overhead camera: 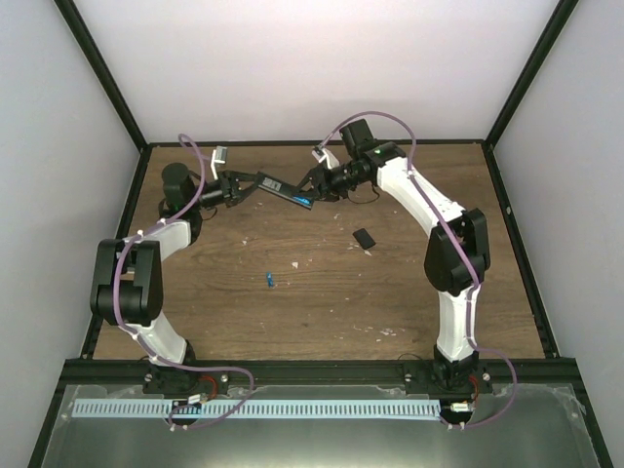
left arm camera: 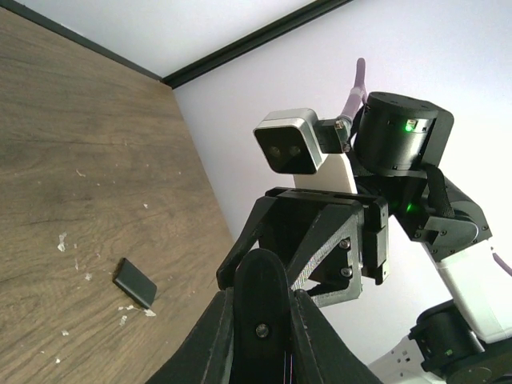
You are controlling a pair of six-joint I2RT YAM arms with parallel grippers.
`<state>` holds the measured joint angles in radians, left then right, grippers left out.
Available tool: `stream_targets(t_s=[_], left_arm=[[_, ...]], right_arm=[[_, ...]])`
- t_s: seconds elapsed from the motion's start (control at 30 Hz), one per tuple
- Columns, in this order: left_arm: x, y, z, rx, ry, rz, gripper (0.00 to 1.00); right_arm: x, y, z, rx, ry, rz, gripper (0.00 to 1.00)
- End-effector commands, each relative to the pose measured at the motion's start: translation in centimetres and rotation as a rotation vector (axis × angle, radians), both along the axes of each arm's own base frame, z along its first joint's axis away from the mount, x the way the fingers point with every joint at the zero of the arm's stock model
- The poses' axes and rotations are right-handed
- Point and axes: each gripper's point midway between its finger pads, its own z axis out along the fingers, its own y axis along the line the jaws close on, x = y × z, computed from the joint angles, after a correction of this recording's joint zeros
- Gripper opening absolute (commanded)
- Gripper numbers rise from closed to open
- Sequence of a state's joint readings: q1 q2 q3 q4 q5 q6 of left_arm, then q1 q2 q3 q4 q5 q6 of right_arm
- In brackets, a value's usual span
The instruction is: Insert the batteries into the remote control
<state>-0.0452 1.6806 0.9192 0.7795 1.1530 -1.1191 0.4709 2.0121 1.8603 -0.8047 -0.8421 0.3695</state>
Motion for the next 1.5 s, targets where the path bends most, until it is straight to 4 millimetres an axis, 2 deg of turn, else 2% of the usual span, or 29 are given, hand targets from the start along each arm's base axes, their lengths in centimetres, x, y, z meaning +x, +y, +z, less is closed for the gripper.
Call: stream_targets(t_s=[0.0, 0.17, 0.87, 0.97, 1.2, 1.33, 1.47], left_arm=[[0.0, -0.2, 1.7, -0.022, -0.067, -0.005, 0.00], [0.3, 0.2, 2.0, -0.035, -0.069, 0.008, 0.00], [0.8, 2.5, 3.7, -0.048, -0.106, 0.035, 0.00], [0.6, 2.5, 3.7, -0.046, -0.107, 0.024, 0.00], [0.5, 2.5, 3.4, -0.044, -0.101, 0.020, 0.00], [0.3, 2.5, 3.3, -0.042, -0.101, 0.013, 0.00], [0.2, 2.4, 3.3, -0.041, -0.101, 0.010, 0.00]], right_arm=[[-1.1, 0.4, 1.3, 0.004, -0.067, 0.028, 0.37], [-1.4, 0.1, 1.3, -0.004, -0.099, 0.030, 0.34], [-2.4, -1.0, 0.7, -0.034, -0.117, 0.040, 0.33], [-2.2, -1.1, 1.1, -0.021, -0.126, 0.027, 0.33], [-2.1, -0.4, 3.6, 0.084, -0.144, 0.040, 0.43], [-1.9, -0.2, 4.8, 0.148, -0.138, 0.047, 0.45], [-1.6, -0.1, 5.1, 0.172, -0.118, 0.042, 0.45]])
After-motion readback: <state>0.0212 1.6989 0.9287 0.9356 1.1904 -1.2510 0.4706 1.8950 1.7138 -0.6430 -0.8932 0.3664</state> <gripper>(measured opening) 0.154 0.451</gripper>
